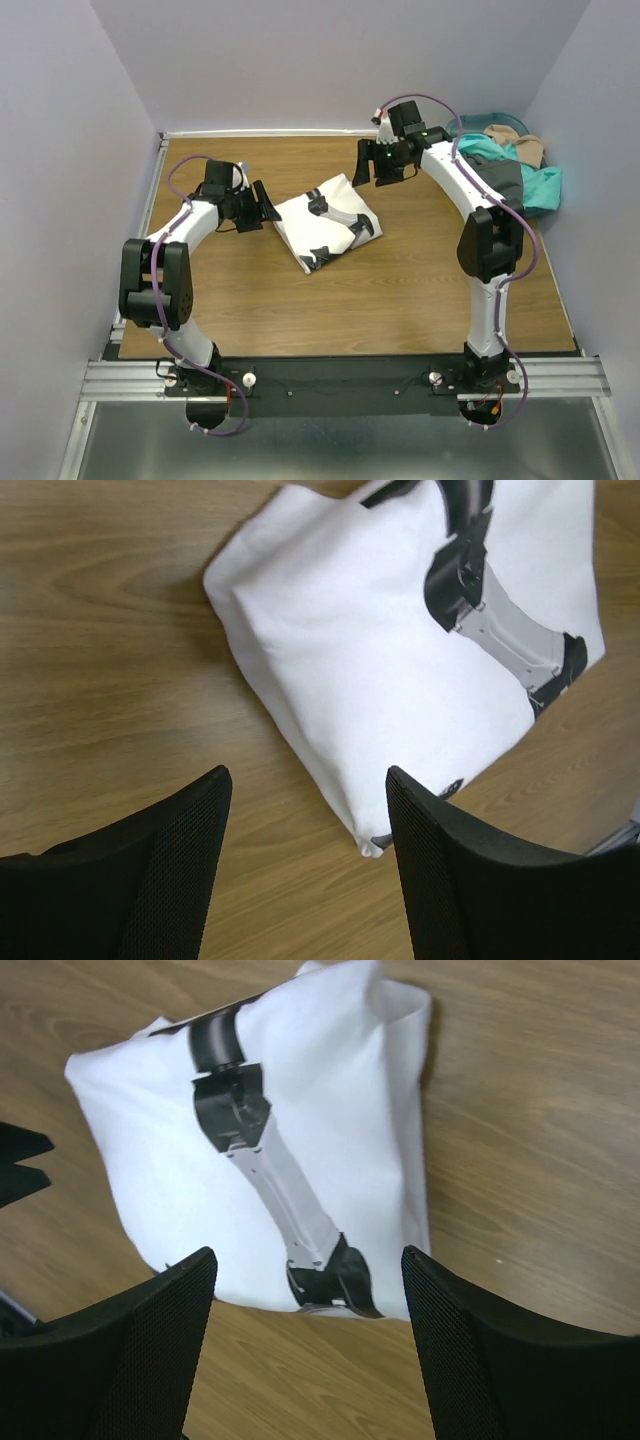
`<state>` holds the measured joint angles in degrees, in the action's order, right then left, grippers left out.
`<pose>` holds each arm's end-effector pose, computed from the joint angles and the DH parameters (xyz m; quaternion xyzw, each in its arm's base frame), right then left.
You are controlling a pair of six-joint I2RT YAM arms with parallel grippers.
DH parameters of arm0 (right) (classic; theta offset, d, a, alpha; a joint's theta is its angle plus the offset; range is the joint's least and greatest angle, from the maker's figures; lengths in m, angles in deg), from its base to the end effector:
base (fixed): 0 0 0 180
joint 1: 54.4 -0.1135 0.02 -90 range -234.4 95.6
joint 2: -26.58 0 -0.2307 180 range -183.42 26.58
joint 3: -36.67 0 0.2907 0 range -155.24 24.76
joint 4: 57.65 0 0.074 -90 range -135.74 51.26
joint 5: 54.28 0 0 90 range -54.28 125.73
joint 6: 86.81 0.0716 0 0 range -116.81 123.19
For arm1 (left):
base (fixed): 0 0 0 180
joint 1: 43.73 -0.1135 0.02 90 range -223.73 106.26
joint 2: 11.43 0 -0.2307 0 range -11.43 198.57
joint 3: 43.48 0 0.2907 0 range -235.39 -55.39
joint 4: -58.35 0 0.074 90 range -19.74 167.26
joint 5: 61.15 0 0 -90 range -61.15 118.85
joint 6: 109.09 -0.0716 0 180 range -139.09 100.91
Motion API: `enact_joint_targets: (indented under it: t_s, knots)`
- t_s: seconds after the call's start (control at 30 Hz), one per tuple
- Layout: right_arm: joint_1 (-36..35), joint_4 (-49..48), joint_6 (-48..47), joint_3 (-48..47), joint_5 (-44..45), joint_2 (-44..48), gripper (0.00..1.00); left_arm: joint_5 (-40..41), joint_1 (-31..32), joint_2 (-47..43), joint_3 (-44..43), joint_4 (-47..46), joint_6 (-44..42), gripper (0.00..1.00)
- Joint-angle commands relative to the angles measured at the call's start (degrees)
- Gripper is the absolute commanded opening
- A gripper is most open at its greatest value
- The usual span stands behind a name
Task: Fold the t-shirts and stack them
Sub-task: Neatly place the folded tshirt to the corner
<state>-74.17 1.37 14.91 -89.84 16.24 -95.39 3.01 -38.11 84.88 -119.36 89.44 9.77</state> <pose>0.4758 0.1964 0.2170 -0.1174 0.9327 0.2366 0.2456 0.3989 -0.0706 0.1330 -0.1132 0.9162 -0.2968 0.2442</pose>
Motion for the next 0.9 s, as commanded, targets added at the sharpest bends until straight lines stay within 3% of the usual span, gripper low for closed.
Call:
enact_joint_targets:
  t_s: [0.0,0.3,0.57,0.87]
  knots:
    - [-2.2,-5.0,-0.74,5.17,-8.02,1.3,0.81,-5.26,0.96,-4.02,5.93,-10.55,2.07,0.71]
    - [-4.57,-8.52,-2.41,12.83,-11.27,-0.28,0.8,-9.22,1.4,-4.38,16.67,-21.88,3.66,0.72]
    - [-5.54,-10.02,-3.03,18.53,-11.1,-0.72,0.79,-12.21,1.4,0.18,21.06,-32.34,4.88,0.72]
    - [-6.07,-10.9,-3.46,22.23,-10.4,1.04,0.79,-10.9,1.4,3.88,22.74,-34.56,6.91,0.72]
